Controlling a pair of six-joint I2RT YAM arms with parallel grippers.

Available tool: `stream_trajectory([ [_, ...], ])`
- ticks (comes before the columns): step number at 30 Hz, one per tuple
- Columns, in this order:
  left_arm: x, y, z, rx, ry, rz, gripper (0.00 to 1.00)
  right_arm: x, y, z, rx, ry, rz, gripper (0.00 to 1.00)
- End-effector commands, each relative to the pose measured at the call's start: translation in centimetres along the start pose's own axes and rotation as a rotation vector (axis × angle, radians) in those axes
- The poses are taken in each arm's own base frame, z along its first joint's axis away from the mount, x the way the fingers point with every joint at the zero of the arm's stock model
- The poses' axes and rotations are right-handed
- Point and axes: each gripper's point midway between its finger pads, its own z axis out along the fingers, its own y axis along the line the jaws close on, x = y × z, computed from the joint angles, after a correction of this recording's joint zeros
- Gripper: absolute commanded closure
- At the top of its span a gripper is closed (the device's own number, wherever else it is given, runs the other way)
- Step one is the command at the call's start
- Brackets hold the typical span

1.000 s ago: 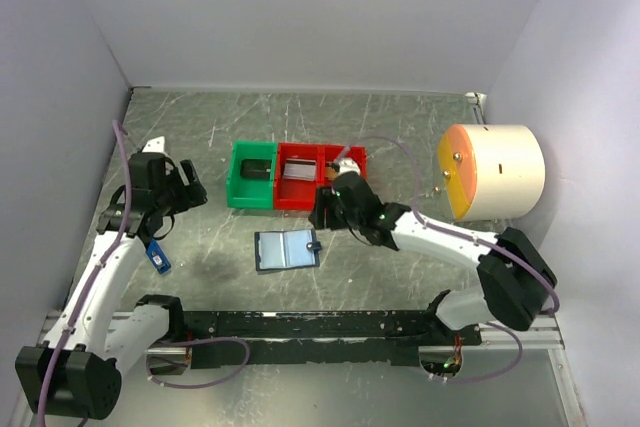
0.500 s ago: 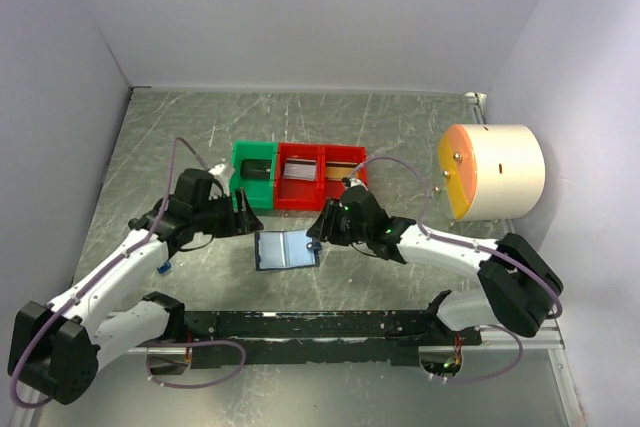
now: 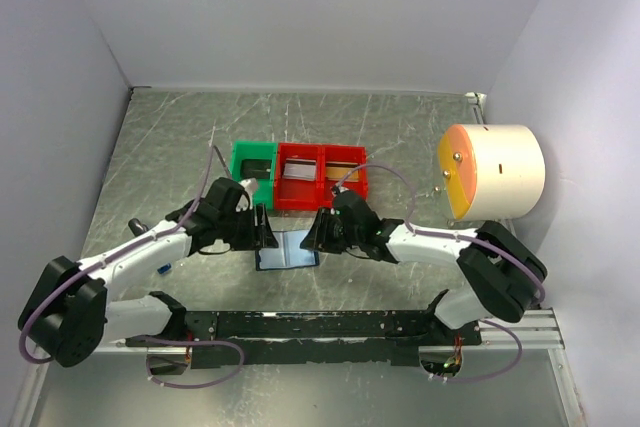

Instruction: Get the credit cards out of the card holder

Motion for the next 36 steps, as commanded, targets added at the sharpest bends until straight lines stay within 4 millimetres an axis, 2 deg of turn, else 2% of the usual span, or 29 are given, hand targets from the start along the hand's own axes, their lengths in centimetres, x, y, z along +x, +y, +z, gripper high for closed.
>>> stream_trajectory([
  [1, 0.6, 1.0, 1.1, -0.057, -0.007, -0.029, 0.34, 1.3, -0.7, 0.2, 0.014, 0.044, 0.007, 0.63],
  [10, 2.3, 2.4, 2.7, -0.103, 0.036, -0.017, 0.34, 2.4, -2.1, 1.1, 0.056, 0.078, 0.012, 0.63],
  [17, 2.8, 2.9, 3.4, -0.130, 0.053, -0.012, 0.45, 2.9, -3.7, 1.4, 0.147, 0.087, -0.010, 0.62],
  [24, 3.1, 3.2, 3.6, -0.153, 0.062, -0.006, 0.54, 1.6, -2.8, 0.5, 0.160, 0.038, -0.049, 0.59],
  [29, 3.0, 3.3, 3.6, -0.162, 0.059, -0.003, 0.61, 1.5, -2.6, 0.4, 0.158, 0.044, -0.061, 0.58],
  [36, 3.0, 3.5, 3.6, -0.174, 0.057, 0.001, 0.63, 0.9, -2.0, 0.0, 0.154, 0.028, -0.074, 0.58],
])
